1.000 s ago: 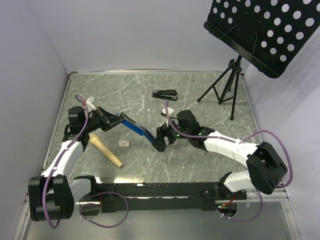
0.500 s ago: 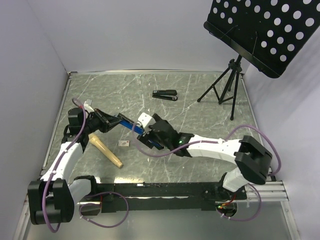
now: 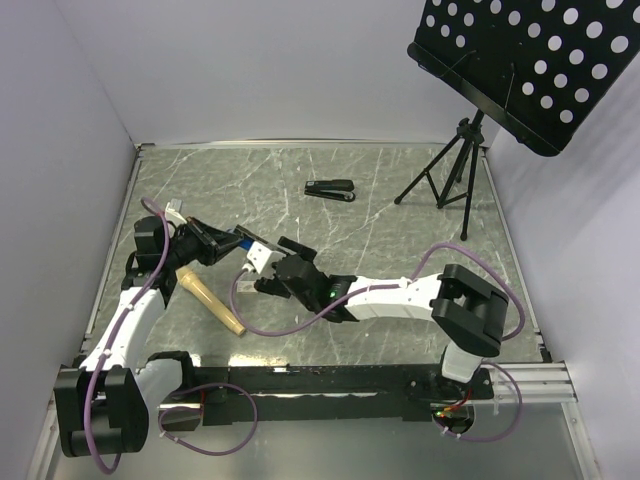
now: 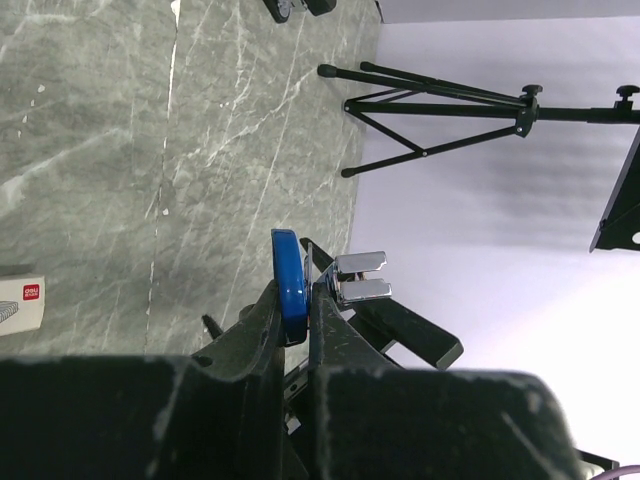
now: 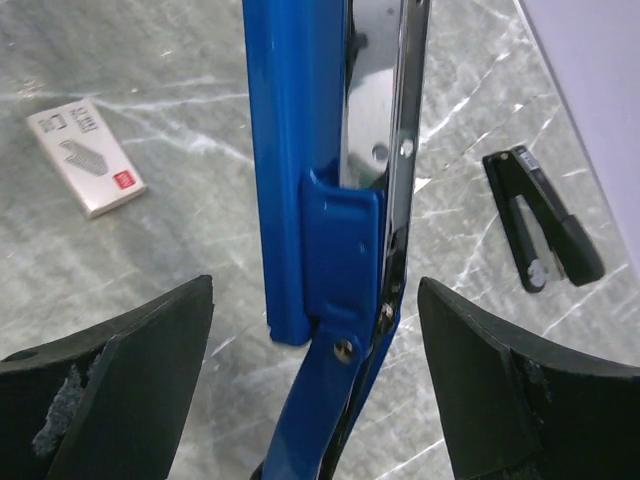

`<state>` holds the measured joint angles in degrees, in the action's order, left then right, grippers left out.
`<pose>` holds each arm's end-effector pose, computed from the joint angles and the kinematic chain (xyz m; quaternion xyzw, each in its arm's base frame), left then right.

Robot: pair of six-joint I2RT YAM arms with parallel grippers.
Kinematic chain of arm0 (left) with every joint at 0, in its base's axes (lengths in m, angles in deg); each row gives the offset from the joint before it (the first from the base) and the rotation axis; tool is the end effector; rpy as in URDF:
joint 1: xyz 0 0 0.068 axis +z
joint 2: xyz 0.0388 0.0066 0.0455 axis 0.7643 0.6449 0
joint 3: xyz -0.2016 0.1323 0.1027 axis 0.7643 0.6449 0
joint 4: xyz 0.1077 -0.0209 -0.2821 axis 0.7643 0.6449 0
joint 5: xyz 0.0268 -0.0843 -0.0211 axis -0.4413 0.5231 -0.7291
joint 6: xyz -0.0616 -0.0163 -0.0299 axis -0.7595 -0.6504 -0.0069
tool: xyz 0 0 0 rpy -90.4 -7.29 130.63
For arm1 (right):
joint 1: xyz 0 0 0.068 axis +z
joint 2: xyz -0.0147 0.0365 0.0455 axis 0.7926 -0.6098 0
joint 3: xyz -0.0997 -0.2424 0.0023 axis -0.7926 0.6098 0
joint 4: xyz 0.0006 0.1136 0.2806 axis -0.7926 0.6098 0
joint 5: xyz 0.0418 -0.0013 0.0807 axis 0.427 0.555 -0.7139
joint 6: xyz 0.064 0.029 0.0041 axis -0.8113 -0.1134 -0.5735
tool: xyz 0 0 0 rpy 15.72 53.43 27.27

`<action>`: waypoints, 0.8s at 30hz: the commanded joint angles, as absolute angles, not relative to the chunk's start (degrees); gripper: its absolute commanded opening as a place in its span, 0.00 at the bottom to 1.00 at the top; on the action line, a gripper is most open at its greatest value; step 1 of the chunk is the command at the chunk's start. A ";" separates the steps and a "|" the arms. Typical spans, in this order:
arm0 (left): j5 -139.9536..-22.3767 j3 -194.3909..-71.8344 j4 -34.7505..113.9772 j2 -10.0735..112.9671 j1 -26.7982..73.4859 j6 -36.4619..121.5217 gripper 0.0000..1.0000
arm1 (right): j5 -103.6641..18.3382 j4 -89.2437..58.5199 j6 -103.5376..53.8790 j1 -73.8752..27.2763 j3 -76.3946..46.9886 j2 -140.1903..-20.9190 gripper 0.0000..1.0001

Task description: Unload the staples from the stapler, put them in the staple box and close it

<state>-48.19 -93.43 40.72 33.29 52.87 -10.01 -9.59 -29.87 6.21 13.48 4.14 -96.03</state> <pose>0.2794 -0.0231 0.2126 -0.2732 0.7596 -0.5138 0.2905 0.1950 0.3755 0.1713 -0.5026 0.6665 0.0100 0.5505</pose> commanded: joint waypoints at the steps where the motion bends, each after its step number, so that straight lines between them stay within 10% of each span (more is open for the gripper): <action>1: -45.57 -94.87 39.25 32.11 52.74 -11.02 0.01 | -7.16 -34.41 9.58 13.84 1.43 -96.86 0.84; 11: -44.25 -95.22 40.58 33.34 52.83 -9.17 0.02 | -6.98 -41.09 9.85 13.93 7.57 -94.93 0.30; 16: -42.15 -99.08 44.43 37.64 52.74 -3.29 0.20 | -6.37 -41.10 7.65 13.93 10.04 -93.43 0.03; 19: -41.87 -101.72 46.80 39.66 52.74 -0.04 0.44 | -5.85 -38.11 7.12 14.02 10.31 -93.60 0.02; 24: -42.85 -103.40 49.90 41.69 52.83 4.63 0.56 | -4.87 -29.43 2.21 13.93 11.44 -93.43 0.00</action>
<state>-44.46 -100.56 49.31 40.94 52.78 -0.30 -6.20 -34.57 6.83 13.66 10.65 -96.22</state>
